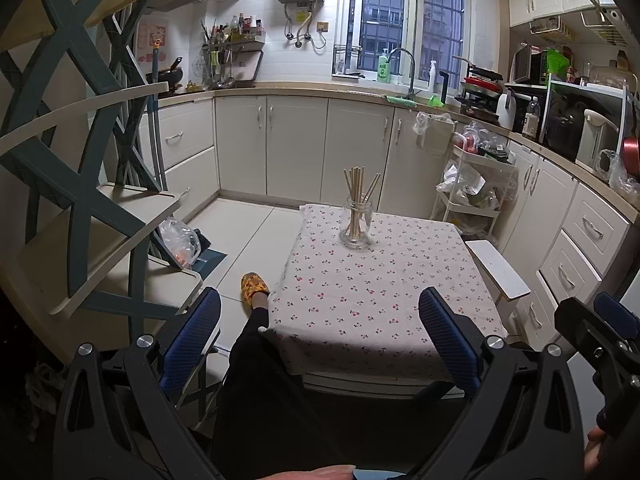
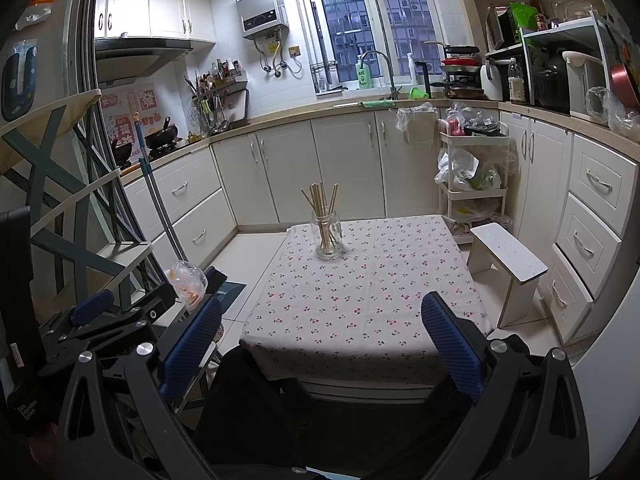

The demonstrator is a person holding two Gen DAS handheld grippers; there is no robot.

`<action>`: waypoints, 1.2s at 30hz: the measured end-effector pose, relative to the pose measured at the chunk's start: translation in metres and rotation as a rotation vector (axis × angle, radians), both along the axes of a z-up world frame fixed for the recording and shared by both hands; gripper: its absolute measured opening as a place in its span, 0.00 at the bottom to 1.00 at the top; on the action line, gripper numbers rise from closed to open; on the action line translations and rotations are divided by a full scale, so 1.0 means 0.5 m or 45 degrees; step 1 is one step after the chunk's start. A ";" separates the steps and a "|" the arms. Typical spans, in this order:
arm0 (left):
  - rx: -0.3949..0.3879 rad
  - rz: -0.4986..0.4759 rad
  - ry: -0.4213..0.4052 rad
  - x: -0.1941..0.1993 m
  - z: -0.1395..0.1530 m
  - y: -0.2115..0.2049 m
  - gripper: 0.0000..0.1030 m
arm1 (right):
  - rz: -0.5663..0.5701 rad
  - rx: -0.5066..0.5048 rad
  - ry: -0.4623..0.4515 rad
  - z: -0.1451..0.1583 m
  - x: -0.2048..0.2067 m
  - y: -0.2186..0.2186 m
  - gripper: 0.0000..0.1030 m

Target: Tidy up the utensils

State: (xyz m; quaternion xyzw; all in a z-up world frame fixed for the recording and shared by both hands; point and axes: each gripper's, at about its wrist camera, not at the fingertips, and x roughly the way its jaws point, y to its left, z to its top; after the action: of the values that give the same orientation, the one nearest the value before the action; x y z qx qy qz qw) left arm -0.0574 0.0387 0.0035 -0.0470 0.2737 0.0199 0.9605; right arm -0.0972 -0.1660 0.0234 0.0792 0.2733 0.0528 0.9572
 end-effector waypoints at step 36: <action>-0.031 -0.049 -0.260 -0.083 0.091 0.011 0.93 | -0.022 -0.047 -0.297 0.092 -0.092 -0.010 0.93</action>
State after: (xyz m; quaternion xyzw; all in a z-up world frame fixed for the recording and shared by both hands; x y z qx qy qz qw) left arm -0.0990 0.0443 0.0490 -0.0550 0.1757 -0.0070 0.9829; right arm -0.1430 -0.1709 0.0695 0.0572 0.1603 0.0485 0.9842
